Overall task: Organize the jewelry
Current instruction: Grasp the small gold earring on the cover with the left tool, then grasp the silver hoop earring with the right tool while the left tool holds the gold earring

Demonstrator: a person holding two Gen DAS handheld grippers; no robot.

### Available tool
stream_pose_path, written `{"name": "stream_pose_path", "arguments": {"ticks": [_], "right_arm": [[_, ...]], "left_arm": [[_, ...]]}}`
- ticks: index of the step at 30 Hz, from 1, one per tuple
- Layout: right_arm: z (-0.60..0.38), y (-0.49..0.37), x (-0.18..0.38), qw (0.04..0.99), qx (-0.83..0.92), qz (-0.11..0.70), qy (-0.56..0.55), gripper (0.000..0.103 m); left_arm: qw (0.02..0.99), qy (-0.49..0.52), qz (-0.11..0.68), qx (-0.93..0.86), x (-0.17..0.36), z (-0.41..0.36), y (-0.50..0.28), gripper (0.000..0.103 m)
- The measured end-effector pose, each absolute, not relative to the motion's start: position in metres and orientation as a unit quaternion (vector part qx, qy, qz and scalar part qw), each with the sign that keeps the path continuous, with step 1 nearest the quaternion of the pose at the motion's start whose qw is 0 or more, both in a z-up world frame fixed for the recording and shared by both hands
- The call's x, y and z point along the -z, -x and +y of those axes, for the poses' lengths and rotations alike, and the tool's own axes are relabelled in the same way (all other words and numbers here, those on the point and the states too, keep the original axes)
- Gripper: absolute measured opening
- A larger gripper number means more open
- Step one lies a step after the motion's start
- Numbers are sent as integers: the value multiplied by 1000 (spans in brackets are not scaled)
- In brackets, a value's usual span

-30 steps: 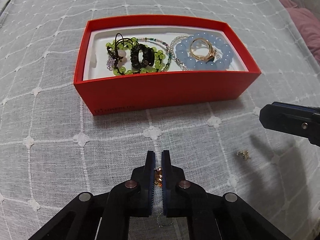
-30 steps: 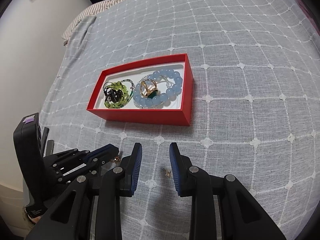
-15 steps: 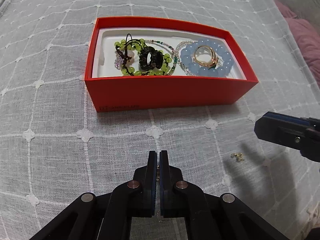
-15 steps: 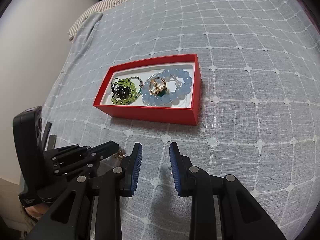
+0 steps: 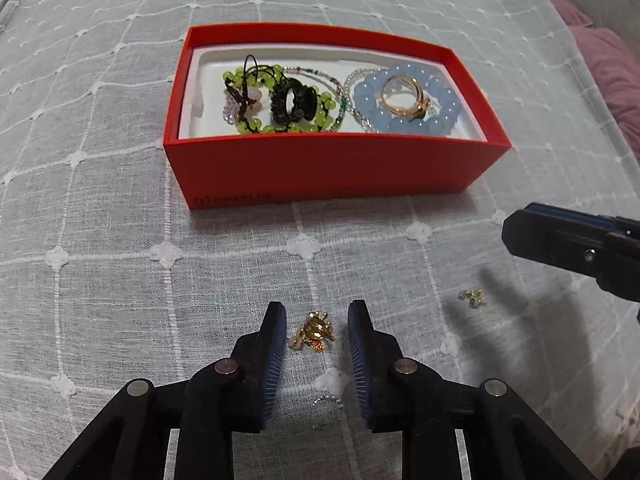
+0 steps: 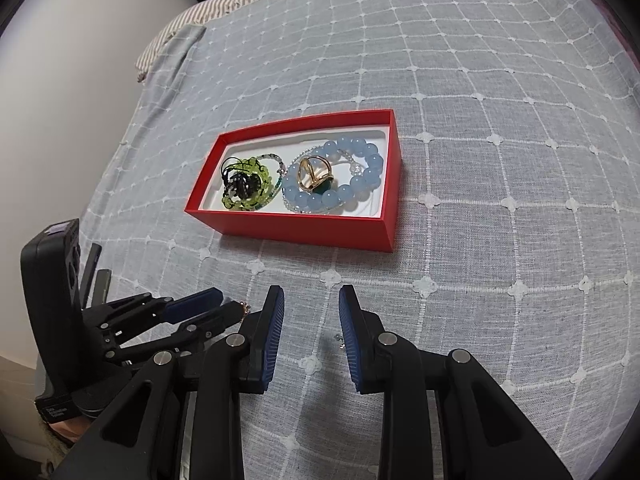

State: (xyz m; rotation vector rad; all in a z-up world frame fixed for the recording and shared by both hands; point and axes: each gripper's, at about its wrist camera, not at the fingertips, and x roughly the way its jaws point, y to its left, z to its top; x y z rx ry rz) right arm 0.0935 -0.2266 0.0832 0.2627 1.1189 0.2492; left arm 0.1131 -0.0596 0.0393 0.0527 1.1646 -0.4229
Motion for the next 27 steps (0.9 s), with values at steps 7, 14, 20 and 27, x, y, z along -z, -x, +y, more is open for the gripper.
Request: {"name": "stream_pose_path", "arguments": {"ticks": [7, 14, 20, 27], "right_arm": [[-227, -94, -83, 832, -115, 528, -125, 30], [-225, -94, -83, 832, -121, 527, -123, 30], [-207, -92, -77, 827, -157, 530, -100, 30], [-137, -73, -55, 810, -237, 537, 3, 30]], "left_arm": [[814, -21, 545, 201, -36, -63, -114, 2], [822, -9, 532, 204, -42, -58, -116, 0], [833, 27, 516, 196, -54, -37, -122, 0], [841, 50, 506, 184, -62, -23, -127, 0]]}}
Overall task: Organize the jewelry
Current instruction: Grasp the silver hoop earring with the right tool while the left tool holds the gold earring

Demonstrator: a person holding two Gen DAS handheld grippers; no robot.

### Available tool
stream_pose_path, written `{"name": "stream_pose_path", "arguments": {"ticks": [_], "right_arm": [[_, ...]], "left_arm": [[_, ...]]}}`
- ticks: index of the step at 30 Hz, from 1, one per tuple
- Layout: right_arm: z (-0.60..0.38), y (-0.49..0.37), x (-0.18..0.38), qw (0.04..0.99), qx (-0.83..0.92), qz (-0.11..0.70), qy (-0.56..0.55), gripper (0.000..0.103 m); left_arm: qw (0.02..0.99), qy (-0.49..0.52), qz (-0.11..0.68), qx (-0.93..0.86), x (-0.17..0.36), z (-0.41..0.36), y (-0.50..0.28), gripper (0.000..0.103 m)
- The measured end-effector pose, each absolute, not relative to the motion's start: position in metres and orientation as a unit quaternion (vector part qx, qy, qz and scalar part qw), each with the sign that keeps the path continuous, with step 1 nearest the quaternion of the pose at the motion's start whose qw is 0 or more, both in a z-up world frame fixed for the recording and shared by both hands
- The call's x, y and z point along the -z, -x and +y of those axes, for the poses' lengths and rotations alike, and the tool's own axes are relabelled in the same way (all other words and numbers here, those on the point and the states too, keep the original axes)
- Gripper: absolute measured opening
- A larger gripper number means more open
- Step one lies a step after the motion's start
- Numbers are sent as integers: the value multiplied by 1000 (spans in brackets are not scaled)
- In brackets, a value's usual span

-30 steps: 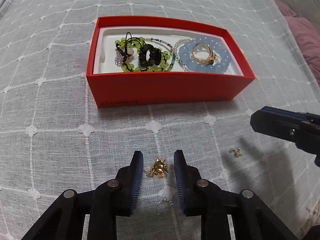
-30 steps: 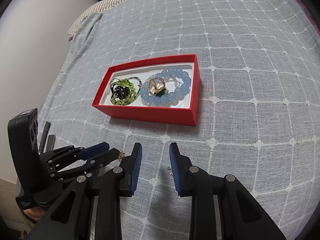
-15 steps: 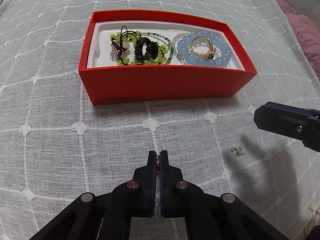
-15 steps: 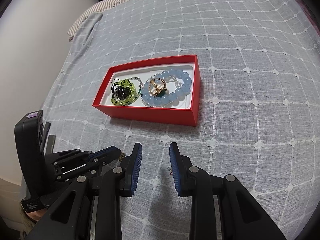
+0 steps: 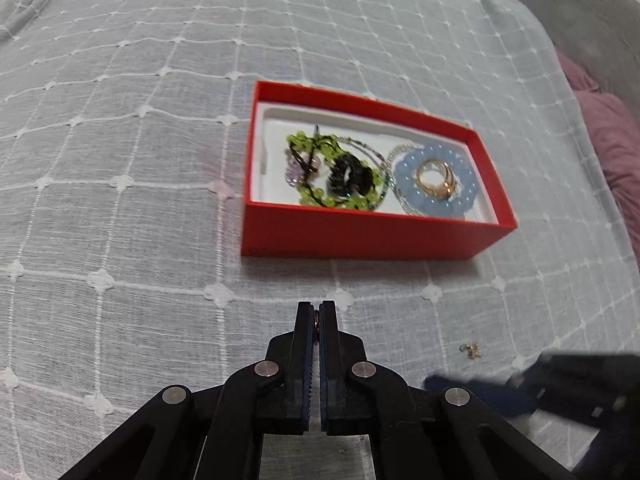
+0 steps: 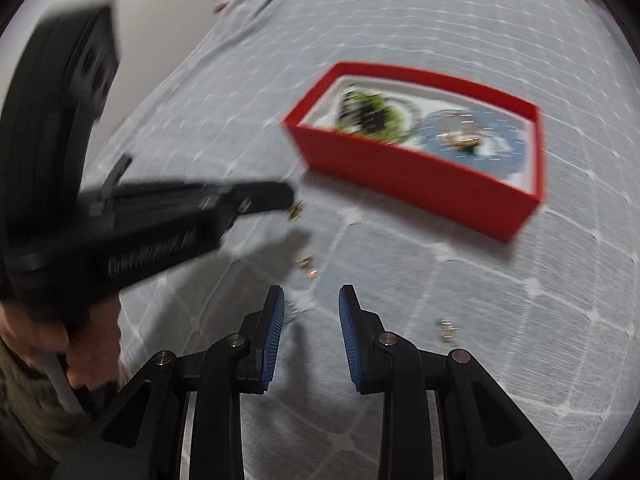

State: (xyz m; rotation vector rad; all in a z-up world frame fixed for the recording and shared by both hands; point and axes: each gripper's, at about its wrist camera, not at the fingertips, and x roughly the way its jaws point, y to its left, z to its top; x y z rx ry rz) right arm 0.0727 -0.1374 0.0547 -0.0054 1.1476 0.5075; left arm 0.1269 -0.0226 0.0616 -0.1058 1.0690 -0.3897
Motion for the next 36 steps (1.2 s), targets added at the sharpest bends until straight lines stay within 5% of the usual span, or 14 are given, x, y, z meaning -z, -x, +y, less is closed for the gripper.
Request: {"name": "stream_pose_path", "arguments": {"ticks": [23, 36], "right_arm": [[-81, -63, -18, 805, -249, 528, 105, 33], [-82, -59, -19, 808, -243, 524, 116, 22]], "left_arm": [[846, 95, 502, 153, -65, 14, -137, 0], [848, 91, 499, 154, -65, 12, -137, 0]]}}
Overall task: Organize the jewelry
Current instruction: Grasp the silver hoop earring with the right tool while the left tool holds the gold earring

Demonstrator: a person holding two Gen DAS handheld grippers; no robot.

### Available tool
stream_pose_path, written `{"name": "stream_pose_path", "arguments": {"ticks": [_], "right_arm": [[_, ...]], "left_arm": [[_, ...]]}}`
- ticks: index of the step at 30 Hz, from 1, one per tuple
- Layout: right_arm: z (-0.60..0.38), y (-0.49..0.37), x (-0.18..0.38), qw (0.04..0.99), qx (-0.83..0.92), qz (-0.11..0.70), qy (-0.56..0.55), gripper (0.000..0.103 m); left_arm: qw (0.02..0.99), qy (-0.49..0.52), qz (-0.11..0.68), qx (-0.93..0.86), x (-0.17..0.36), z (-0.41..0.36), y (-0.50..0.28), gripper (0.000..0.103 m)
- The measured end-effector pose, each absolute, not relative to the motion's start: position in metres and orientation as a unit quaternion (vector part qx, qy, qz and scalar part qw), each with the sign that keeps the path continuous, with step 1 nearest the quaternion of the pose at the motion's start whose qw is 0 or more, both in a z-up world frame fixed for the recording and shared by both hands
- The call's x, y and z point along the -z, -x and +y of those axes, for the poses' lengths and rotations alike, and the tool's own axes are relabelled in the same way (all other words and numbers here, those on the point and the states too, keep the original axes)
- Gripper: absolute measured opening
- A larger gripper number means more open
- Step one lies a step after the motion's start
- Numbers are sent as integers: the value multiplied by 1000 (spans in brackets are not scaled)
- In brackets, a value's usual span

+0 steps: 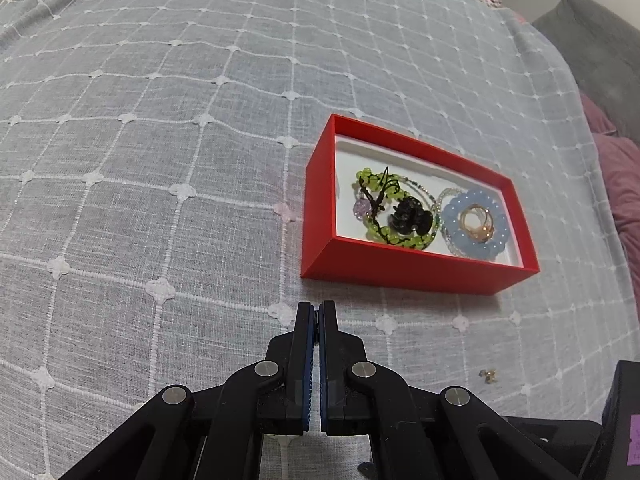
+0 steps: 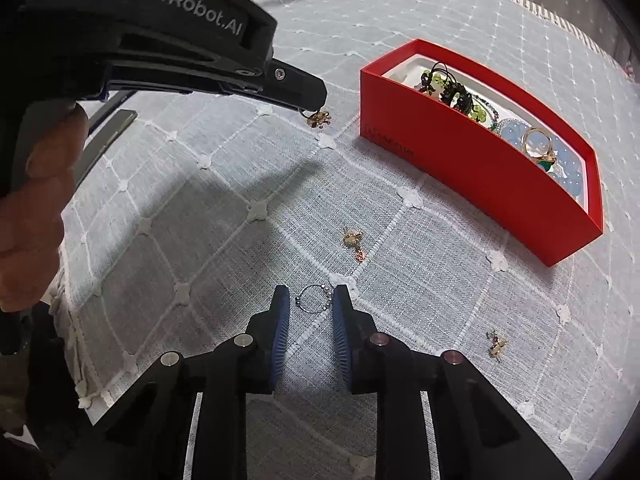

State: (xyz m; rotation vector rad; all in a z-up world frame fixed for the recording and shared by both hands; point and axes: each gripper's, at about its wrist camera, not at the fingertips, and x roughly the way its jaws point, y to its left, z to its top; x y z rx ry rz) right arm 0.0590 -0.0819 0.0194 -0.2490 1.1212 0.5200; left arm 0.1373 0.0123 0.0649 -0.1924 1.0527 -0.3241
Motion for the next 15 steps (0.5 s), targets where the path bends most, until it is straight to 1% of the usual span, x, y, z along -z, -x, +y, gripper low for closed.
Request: {"name": "stream_pose_path", "arguments": {"ticks": [2, 15], "right_arm": [[-79, -59, -18, 808, -245, 521, 123, 20], [-85, -59, -29, 813, -251, 513, 117, 20]], "left_arm": [[848, 90, 499, 154, -65, 12, -137, 0], [850, 88, 493, 164, -69, 6, -134, 0]]}}
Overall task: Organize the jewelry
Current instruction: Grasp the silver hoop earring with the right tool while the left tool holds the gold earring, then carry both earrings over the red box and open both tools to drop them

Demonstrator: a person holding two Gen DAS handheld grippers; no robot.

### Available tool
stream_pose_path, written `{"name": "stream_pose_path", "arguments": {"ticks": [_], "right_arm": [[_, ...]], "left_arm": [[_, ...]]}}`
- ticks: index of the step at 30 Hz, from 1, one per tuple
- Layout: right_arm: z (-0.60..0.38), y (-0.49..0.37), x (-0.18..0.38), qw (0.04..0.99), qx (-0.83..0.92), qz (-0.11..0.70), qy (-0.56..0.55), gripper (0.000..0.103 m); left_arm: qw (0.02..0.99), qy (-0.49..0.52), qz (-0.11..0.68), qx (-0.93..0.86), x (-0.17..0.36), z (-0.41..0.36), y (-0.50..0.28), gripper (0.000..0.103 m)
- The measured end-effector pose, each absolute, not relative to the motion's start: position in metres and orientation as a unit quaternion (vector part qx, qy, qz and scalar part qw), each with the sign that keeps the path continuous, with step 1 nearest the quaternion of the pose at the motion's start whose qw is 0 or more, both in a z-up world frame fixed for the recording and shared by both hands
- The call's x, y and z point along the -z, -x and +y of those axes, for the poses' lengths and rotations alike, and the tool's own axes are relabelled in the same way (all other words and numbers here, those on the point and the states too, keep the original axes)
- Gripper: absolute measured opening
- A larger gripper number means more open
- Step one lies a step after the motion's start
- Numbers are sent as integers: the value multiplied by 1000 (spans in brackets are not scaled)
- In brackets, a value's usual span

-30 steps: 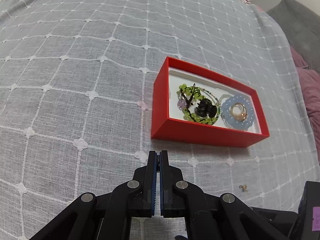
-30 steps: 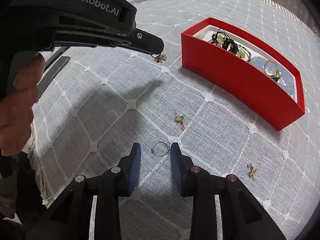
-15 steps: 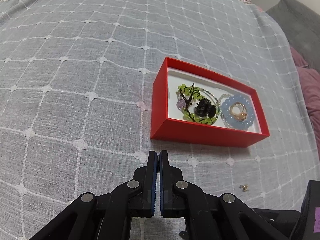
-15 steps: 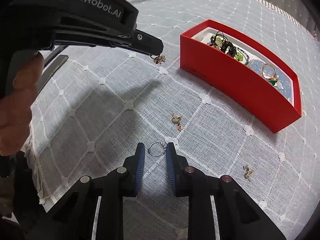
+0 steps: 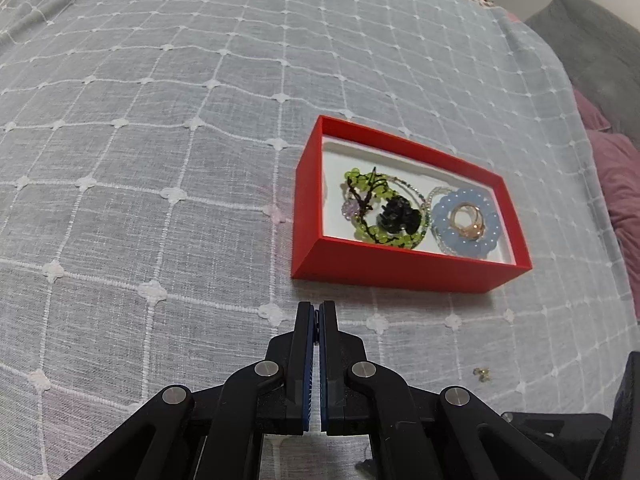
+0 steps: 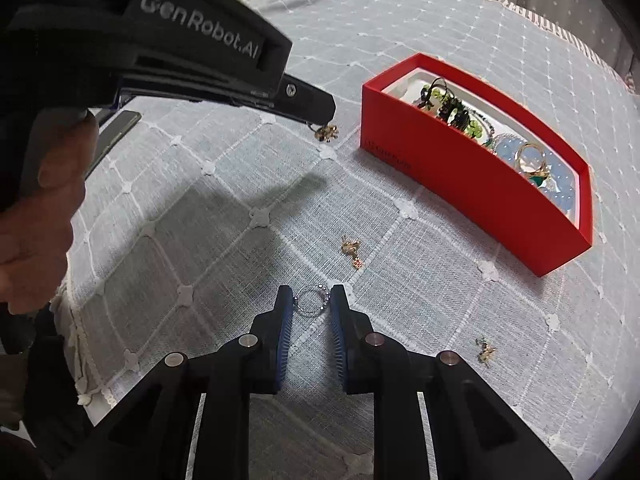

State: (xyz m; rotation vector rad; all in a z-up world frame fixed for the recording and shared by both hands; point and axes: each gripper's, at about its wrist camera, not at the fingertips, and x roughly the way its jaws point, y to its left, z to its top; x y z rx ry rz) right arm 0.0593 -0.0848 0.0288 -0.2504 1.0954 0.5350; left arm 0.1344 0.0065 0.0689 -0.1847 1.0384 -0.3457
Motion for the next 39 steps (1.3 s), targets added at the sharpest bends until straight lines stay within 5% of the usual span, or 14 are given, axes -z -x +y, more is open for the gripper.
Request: {"name": "stream_pose_path", "arguments": {"ticks": [28, 39], "right_arm": [[-204, -102, -108, 877, -181, 436, -92, 20], [-243, -145, -83, 858, -159, 445, -203, 20]], "left_arm": [[866, 120, 422, 238, -100, -30, -143, 0], [849, 125, 451, 244, -83, -59, -174, 0]]}}
